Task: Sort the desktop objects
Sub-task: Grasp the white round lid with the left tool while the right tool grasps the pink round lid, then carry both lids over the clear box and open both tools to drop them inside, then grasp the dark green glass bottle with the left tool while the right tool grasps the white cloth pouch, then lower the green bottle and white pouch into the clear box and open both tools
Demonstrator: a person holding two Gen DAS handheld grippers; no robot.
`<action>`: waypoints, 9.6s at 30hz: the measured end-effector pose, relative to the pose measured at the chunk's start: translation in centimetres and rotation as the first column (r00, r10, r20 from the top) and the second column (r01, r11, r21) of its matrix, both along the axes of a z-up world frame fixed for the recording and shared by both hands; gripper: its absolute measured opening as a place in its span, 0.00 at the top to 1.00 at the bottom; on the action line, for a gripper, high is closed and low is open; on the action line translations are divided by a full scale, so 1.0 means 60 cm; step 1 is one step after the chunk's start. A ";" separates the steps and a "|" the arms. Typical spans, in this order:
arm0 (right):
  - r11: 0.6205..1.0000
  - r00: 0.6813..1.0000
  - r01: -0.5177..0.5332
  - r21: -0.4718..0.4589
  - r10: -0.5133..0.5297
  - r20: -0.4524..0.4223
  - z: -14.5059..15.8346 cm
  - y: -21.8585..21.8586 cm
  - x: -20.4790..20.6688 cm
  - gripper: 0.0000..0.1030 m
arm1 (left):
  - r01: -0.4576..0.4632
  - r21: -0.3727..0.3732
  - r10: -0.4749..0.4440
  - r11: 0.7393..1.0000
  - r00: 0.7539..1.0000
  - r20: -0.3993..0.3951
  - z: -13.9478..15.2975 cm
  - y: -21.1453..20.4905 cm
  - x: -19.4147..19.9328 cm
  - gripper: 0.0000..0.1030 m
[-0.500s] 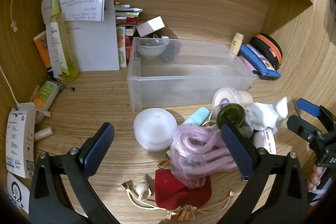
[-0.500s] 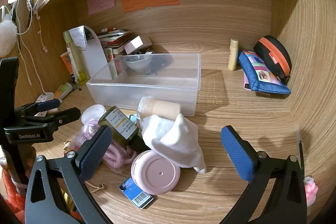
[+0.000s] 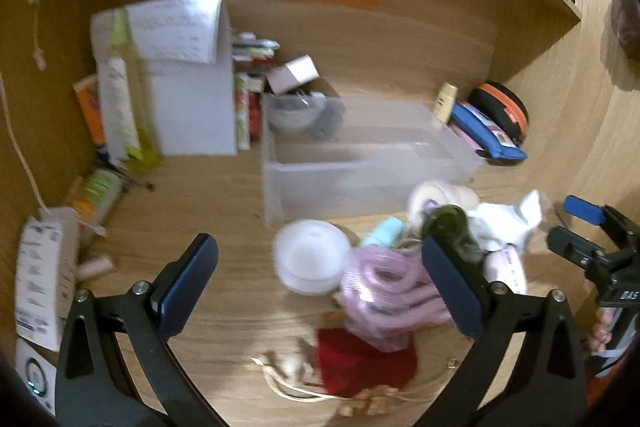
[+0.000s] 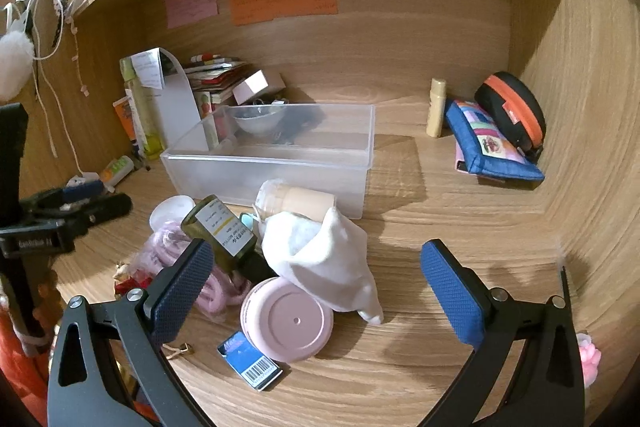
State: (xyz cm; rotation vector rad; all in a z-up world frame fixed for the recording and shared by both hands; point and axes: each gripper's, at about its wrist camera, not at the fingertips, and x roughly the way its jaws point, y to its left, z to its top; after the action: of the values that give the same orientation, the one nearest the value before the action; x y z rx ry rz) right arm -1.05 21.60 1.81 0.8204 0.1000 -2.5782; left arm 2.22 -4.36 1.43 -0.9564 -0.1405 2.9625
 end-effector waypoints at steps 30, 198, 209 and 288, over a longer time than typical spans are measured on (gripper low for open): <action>0.993 0.955 -0.077 -0.092 0.100 0.279 -0.117 -0.011 -0.020 0.17 | 0.080 0.051 -0.093 0.995 0.932 0.350 -0.117 -0.055 -0.091 0.00; 0.987 0.990 -0.122 0.107 0.114 0.079 -0.001 0.026 -0.090 0.09 | 0.038 -0.098 -0.026 0.994 0.992 0.119 0.014 0.019 -0.060 0.04; 0.975 0.959 -0.208 0.074 0.188 0.213 -0.067 0.012 -0.098 0.09 | 0.197 -0.011 -0.191 0.980 0.963 0.188 -0.016 0.100 -0.063 0.04; 0.966 0.973 -0.224 -0.129 0.228 0.021 0.083 -0.098 -0.240 0.74 | -0.047 0.072 0.049 0.996 0.999 -0.020 0.060 -0.047 -0.198 0.38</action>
State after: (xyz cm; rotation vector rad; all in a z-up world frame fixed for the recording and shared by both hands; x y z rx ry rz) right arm -15.44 15.71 6.79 0.7607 0.0183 -2.3291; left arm -9.65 -7.19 5.02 -0.9245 -0.2707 2.9876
